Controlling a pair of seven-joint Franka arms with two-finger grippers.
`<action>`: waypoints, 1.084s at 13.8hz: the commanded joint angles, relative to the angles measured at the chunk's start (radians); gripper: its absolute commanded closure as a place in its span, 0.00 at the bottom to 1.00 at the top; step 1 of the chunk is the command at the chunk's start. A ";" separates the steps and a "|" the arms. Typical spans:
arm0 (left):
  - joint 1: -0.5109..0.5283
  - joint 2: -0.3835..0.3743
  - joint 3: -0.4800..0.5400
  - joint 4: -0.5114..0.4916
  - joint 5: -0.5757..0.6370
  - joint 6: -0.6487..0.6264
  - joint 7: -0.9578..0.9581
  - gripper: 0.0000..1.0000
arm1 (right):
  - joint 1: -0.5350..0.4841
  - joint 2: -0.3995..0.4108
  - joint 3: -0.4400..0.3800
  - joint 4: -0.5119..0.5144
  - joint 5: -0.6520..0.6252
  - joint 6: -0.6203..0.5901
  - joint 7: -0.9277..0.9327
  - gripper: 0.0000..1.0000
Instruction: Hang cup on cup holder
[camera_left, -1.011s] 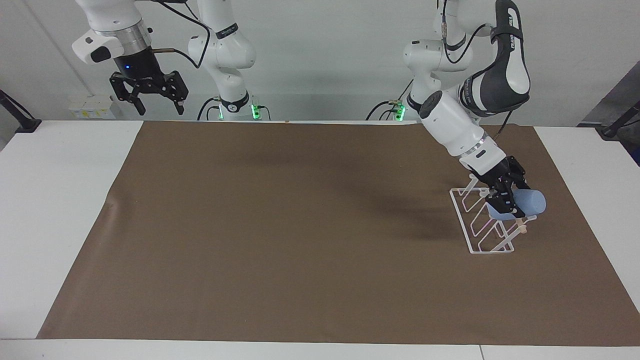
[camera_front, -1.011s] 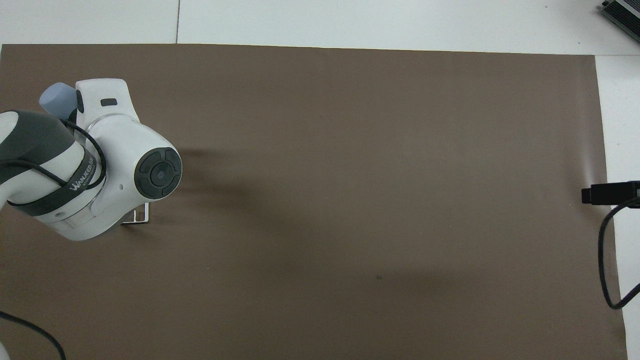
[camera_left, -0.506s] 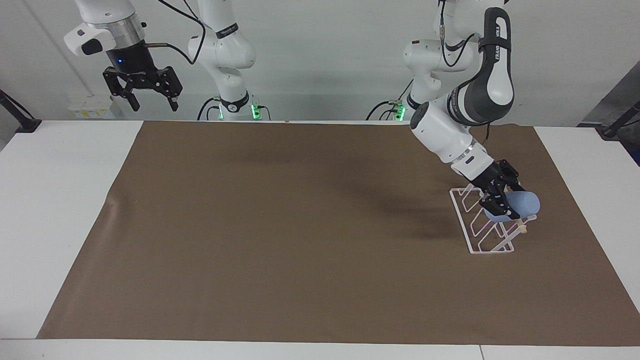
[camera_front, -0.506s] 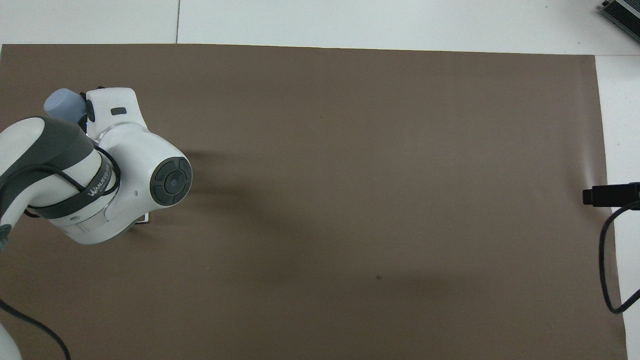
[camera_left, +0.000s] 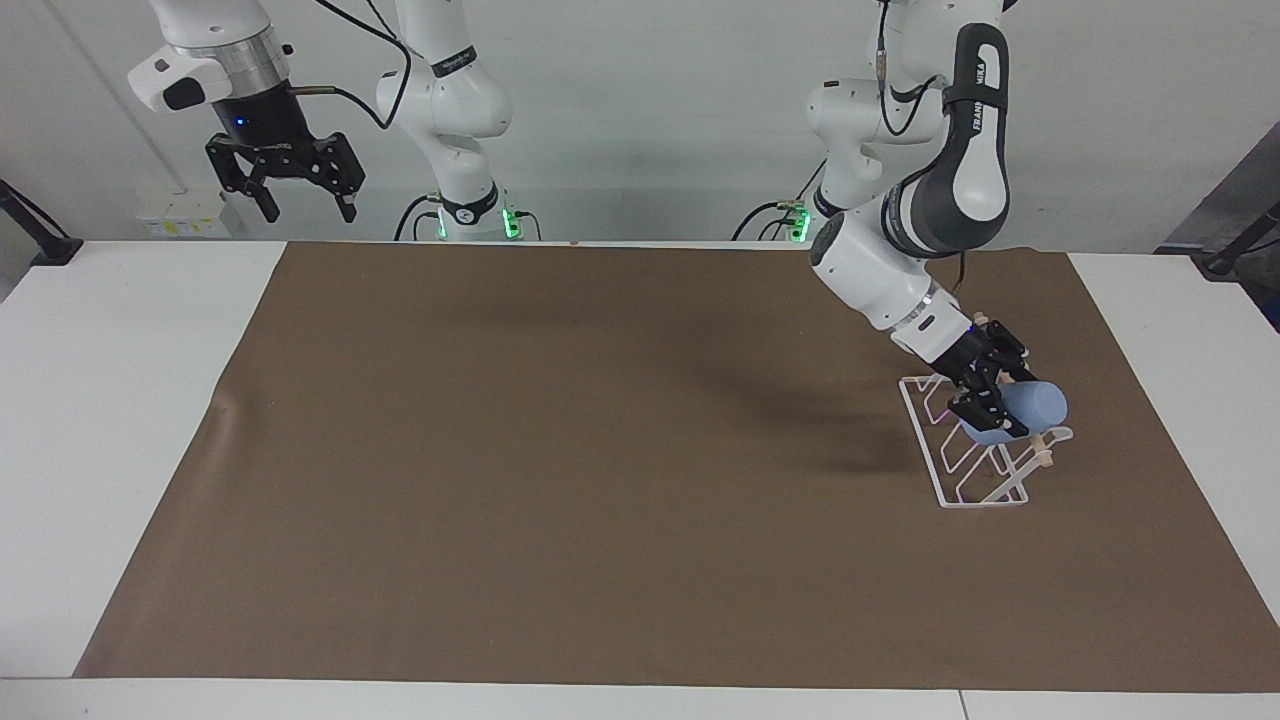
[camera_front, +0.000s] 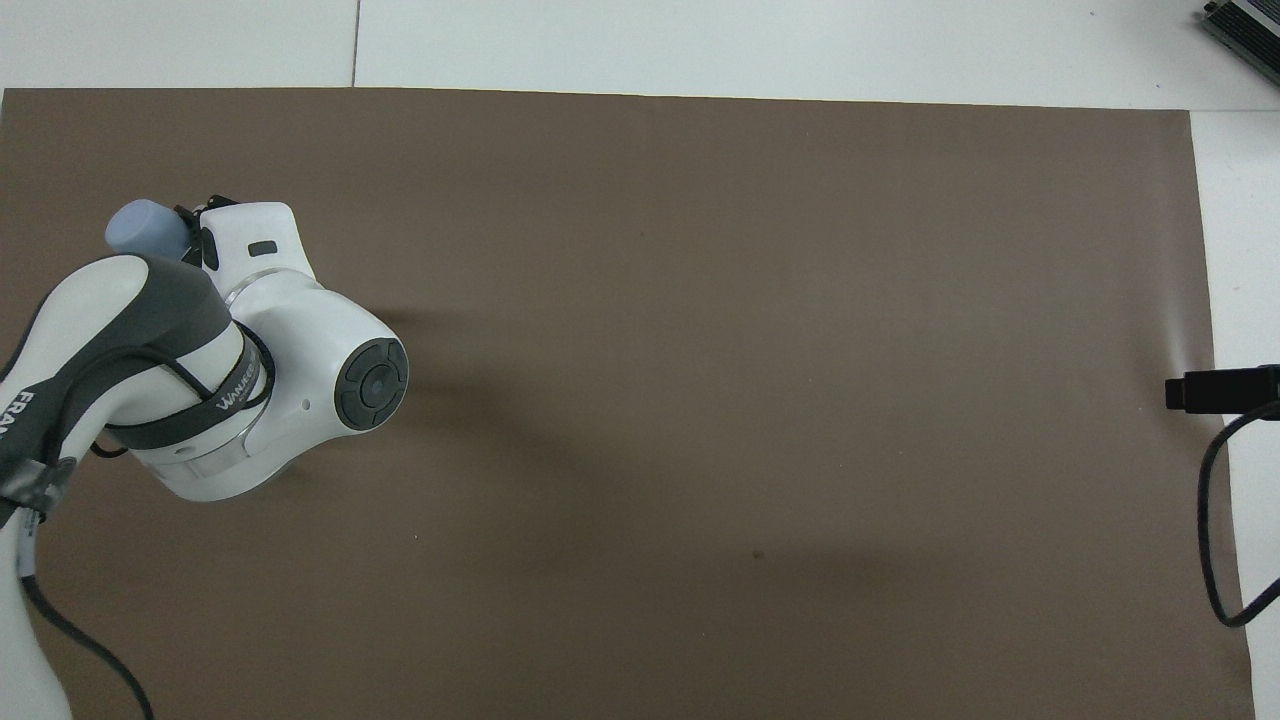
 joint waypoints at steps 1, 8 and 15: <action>-0.018 -0.006 0.008 -0.016 0.022 -0.016 -0.029 0.32 | -0.007 -0.013 0.006 -0.006 -0.010 -0.006 0.012 0.00; -0.011 0.003 0.002 0.065 -0.041 0.036 0.007 0.00 | -0.007 -0.013 0.006 -0.006 -0.010 -0.006 0.014 0.00; 0.021 -0.037 0.009 0.196 -0.596 0.103 0.425 0.00 | -0.007 -0.013 0.005 -0.006 -0.010 -0.006 0.014 0.00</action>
